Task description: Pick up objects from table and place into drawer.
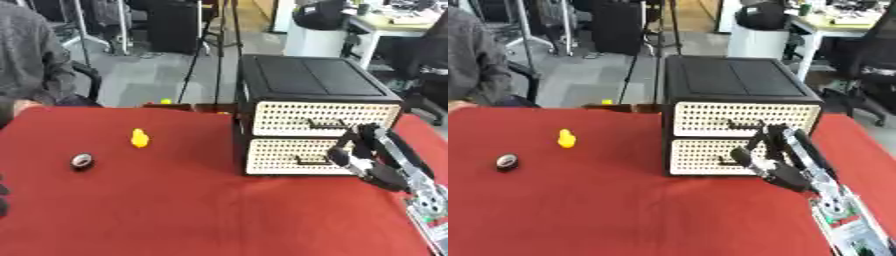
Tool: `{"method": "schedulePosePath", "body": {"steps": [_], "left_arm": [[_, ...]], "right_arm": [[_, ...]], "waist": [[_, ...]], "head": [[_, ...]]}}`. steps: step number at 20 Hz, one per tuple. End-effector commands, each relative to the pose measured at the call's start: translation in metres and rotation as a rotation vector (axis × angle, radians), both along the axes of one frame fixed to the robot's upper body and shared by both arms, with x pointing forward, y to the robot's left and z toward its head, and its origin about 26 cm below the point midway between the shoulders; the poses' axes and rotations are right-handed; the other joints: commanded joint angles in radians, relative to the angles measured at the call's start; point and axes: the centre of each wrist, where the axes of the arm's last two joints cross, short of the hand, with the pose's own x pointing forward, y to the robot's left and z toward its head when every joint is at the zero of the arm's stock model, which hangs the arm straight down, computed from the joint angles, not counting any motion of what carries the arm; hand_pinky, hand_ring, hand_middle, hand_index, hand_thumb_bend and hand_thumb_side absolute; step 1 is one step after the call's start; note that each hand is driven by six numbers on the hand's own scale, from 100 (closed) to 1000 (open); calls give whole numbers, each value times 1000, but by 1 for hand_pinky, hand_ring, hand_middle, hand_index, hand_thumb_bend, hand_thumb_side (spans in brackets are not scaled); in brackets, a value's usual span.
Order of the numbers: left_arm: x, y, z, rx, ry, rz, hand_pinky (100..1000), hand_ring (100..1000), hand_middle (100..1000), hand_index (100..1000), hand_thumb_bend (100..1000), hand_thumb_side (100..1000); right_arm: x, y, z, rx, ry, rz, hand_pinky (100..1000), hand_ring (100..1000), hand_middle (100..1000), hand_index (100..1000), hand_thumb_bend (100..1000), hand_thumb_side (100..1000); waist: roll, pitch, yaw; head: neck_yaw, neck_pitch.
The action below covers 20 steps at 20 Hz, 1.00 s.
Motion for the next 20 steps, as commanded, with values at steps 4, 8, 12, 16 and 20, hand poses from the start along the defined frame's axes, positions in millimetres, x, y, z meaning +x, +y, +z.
{"method": "schedulePosePath", "body": {"steps": [4, 8, 12, 16, 20], "left_arm": [[2, 4, 12, 28, -23, -4, 534, 550, 609, 812, 166, 903], [2, 4, 11, 29, -21, -7, 534, 550, 609, 812, 165, 905], [2, 4, 10, 30, -19, -7, 534, 550, 610, 812, 166, 906], [2, 3, 10, 30, -18, -9, 534, 550, 610, 812, 166, 907], [2, 3, 10, 30, -17, -8, 534, 551, 611, 812, 167, 907]], "right_arm": [[12, -3, 21, -79, -33, -7, 265, 100, 100, 587, 798, 762], [25, -4, 24, -137, -4, -21, 256, 100, 100, 597, 816, 733], [37, -9, 24, -217, 31, -59, 254, 100, 100, 597, 840, 700], [45, -15, 21, -272, 61, -94, 254, 100, 100, 598, 850, 683], [52, -18, 21, -302, 69, -128, 251, 100, 100, 599, 853, 682]], "waist": [[6, -9, 1], [6, -10, 4], [6, -11, 7], [6, -11, 8], [6, -12, 10]], "head": [[-3, -11], [-7, -8], [-7, -8], [-9, -6], [-9, -6]]}}
